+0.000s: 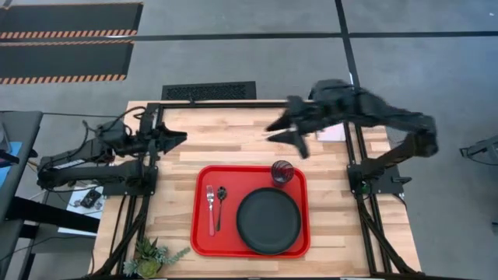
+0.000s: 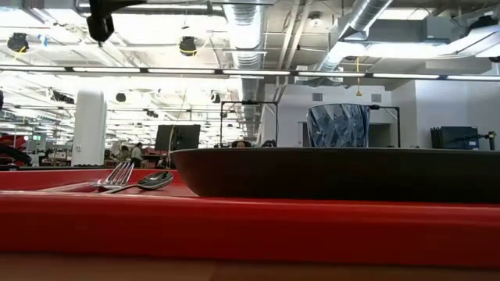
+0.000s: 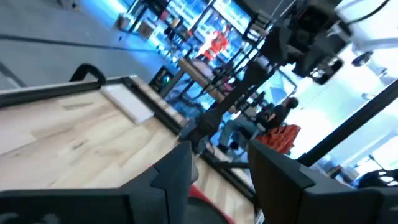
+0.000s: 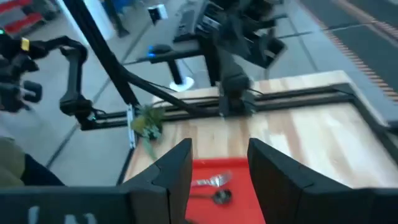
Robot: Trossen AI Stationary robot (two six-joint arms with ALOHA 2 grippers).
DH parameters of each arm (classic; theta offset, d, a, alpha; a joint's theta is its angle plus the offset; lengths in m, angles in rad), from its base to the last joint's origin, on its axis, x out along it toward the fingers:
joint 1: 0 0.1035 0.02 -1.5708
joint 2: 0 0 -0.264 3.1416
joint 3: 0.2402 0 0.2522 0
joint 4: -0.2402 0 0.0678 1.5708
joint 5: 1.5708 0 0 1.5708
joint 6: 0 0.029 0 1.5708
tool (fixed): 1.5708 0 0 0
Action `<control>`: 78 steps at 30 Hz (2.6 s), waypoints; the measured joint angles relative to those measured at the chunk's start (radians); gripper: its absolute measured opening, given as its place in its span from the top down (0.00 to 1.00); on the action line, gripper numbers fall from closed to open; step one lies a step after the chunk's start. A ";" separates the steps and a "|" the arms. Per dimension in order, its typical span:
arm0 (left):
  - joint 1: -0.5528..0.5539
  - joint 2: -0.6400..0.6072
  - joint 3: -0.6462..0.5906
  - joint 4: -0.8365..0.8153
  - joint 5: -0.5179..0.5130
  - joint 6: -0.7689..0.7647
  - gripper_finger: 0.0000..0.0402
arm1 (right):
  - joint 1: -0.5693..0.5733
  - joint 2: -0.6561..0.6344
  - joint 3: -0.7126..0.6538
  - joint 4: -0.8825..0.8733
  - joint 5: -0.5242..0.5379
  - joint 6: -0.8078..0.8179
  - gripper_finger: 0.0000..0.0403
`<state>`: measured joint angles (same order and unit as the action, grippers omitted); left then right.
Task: Pick and place plate/cup/fork/spoon on tray
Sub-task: Return to Home Position
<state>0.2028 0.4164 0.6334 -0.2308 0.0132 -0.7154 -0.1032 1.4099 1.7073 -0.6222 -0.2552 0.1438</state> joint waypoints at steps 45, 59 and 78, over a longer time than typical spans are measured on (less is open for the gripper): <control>0.000 -0.413 -0.475 0.148 0.140 0.101 0.64 | 0.189 -1.080 -1.679 1.263 0.391 0.192 0.56; 0.001 -0.413 -0.586 0.232 0.131 0.129 0.64 | 0.105 -1.314 -1.684 1.142 0.311 0.169 0.55; 0.001 -0.412 -0.623 0.274 0.034 0.284 0.64 | 0.119 -1.378 -1.696 0.839 0.395 0.134 0.55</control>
<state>0.2035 0.0040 0.0105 0.0429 0.0472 -0.4315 0.0158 0.0322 0.0109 0.2172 0.1398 0.2777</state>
